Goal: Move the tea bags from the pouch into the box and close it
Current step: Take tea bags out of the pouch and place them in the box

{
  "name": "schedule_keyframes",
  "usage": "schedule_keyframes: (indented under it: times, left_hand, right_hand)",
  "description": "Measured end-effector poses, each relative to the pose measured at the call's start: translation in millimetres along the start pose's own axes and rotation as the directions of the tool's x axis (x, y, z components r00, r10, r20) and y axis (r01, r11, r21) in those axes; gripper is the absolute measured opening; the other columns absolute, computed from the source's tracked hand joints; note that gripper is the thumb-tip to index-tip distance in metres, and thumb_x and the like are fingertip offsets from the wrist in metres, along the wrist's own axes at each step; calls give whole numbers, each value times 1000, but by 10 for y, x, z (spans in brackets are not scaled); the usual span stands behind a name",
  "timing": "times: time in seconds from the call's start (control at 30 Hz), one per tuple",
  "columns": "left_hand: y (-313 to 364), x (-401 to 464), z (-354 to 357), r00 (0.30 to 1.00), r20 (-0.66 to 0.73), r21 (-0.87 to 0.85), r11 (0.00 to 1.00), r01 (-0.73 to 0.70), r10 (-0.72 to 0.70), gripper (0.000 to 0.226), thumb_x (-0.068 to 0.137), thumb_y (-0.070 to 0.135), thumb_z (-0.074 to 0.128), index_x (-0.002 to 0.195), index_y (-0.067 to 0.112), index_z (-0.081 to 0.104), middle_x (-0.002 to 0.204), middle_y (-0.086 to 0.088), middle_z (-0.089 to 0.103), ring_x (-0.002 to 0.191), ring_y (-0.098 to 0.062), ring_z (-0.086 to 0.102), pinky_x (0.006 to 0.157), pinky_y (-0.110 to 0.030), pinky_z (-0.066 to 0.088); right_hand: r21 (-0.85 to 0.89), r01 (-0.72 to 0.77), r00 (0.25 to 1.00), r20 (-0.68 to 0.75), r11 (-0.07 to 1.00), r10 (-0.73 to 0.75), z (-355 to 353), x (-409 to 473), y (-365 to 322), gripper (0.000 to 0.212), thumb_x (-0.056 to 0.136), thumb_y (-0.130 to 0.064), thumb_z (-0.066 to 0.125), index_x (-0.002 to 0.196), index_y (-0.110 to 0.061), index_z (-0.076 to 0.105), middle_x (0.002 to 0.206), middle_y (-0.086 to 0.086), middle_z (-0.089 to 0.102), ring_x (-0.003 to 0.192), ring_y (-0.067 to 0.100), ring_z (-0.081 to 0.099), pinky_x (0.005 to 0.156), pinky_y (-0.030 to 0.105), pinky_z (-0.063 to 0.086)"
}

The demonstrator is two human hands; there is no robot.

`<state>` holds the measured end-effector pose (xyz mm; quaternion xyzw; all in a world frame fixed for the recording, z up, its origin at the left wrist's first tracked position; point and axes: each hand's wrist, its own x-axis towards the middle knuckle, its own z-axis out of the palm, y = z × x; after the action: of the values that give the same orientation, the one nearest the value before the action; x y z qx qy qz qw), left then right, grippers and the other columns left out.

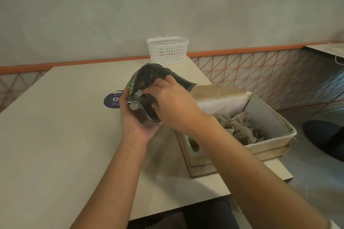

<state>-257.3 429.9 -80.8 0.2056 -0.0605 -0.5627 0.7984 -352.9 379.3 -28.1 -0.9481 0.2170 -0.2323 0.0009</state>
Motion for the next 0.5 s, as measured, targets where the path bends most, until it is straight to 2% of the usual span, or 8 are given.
schedule_keyframes:
  times: [0.1, 0.17, 0.27, 0.37, 0.5]
  left_hand:
    - [19, -15, 23, 1000, 10, -36, 999, 21, -21, 54, 87, 58, 54, 105, 13, 78, 134, -10, 65, 130, -29, 56, 114, -41, 37]
    - [27, -13, 33, 1000, 6, -20, 1000, 9, -9, 55, 87, 59, 53, 115, 15, 72, 132, -11, 65, 129, -30, 57, 114, -42, 37]
    - [37, 3, 29, 1000, 10, 20, 1000, -2, 2, 58, 86, 61, 52, 121, 18, 70, 135, -10, 63, 131, -29, 55, 112, -42, 37]
    - [27, 28, 8, 1000, 18, 49, 999, -1, 0, 60, 86, 62, 50, 124, 19, 68, 139, -10, 61, 132, -29, 53, 113, -42, 35]
    - [13, 25, 1, 1000, 12, 38, 999, -21, 20, 58, 83, 61, 53, 119, 18, 69, 139, -12, 60, 132, -29, 52, 111, -42, 38]
  right_hand:
    - [-86, -12, 997, 77, 996, 18, 116, 64, -56, 63, 87, -20, 59, 145, -24, 35, 134, -2, 55, 124, 24, 38, 103, 36, 33]
    - [-93, -49, 992, 114, 994, 60, 149, 85, -56, 66, 87, -22, 59, 147, -23, 32, 137, 0, 54, 128, 25, 38, 107, 38, 30]
    - [-123, -56, 985, 157, 991, 75, 124, 84, 3, 56, 88, -25, 58, 141, -22, 43, 137, 3, 51, 128, 26, 38, 108, 38, 28]
    - [-115, -47, 982, 176, 992, 67, 80, 50, 60, 41, 88, -26, 59, 129, -23, 58, 129, 3, 55, 124, 25, 41, 104, 35, 30]
    - [-11, -60, 997, 52, 998, 60, 34, 2, 124, 28, 88, -26, 62, 115, -24, 66, 115, 1, 61, 114, 23, 50, 96, 32, 36]
